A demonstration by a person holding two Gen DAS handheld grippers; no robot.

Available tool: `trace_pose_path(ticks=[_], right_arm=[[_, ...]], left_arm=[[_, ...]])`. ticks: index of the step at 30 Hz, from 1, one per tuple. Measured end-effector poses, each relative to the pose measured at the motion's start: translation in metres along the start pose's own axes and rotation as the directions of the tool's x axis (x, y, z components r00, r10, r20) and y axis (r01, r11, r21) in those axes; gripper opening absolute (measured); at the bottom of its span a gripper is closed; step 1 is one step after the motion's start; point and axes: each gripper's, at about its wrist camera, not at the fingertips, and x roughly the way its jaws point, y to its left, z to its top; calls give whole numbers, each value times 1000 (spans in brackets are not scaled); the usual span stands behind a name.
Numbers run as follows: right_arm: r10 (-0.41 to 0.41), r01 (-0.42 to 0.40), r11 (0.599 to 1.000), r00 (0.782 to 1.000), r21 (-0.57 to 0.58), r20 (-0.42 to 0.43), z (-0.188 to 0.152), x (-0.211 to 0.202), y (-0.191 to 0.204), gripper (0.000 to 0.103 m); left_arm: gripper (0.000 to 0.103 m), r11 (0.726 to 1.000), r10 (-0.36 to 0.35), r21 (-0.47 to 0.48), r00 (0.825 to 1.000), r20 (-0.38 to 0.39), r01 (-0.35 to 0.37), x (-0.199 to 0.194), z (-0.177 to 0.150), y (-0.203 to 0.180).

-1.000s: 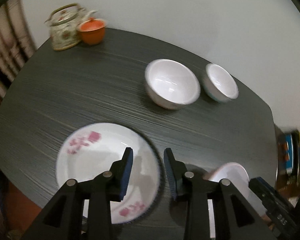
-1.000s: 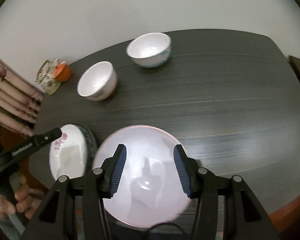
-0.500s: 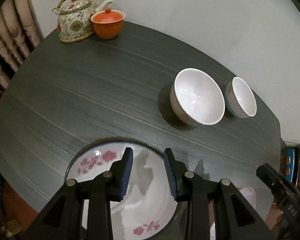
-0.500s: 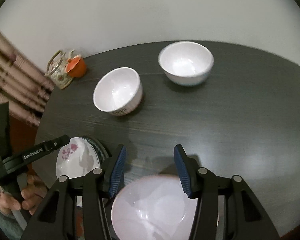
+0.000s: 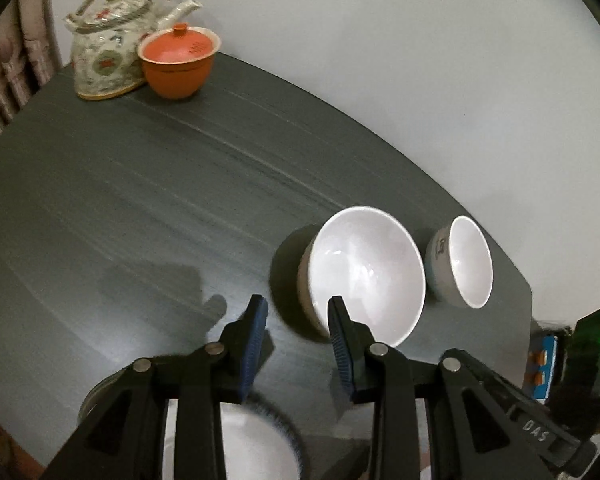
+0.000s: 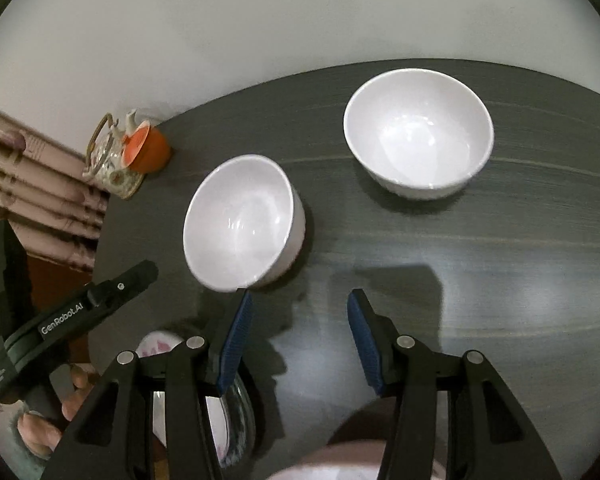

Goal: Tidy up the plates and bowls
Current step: 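Move both grippers to the white 'Rabbit' bowl rim and close them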

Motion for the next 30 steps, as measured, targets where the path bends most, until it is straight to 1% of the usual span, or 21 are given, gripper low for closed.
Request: trace_pose_path(ticks=[5, 11, 15, 18, 21, 22, 24, 25, 26, 30], right_arm=[[-6, 6, 1000, 1000, 3, -18, 15, 16, 1, 47], [-14, 14, 1000, 999, -4, -45, 27, 36, 6, 47], [-57, 56, 998, 997, -22, -59, 32, 47, 7, 47], [-73, 70, 997, 995, -31, -73, 34, 54, 9, 42], [-83, 80, 996, 993, -38, -83, 36, 59, 8, 34], [-88, 85, 996, 992, -40, -88, 36, 61, 8, 30], [-80, 77, 996, 992, -34, -97, 36, 64, 7, 25], [-71, 67, 997, 993, -39, -97, 36, 63, 8, 18], [-68, 64, 997, 993, -43, -97, 36, 64, 9, 14], [-95, 90, 995, 991, -50, -96, 34, 62, 14, 14]], left_arm=[[32, 1000, -1, -14, 999, -33, 0, 24, 11, -1], [32, 1000, 11, -14, 998, -64, -12, 49, 15, -2], [32, 999, 34, 15, 996, -77, -33, 63, 17, -7], [32, 999, 40, 28, 996, -83, -38, 71, 18, -11], [31, 998, 54, 47, 994, -91, -50, 78, 16, -16], [23, 997, 55, 55, 994, -92, -50, 80, 15, -18], [14, 995, 72, 73, 993, -92, -65, 84, 13, -23], [12, 994, 78, 78, 993, -89, -72, 85, 11, -26], [11, 994, 83, 82, 993, -83, -76, 85, 11, -27], [11, 993, 89, 91, 993, -78, -81, 83, 0, -35]])
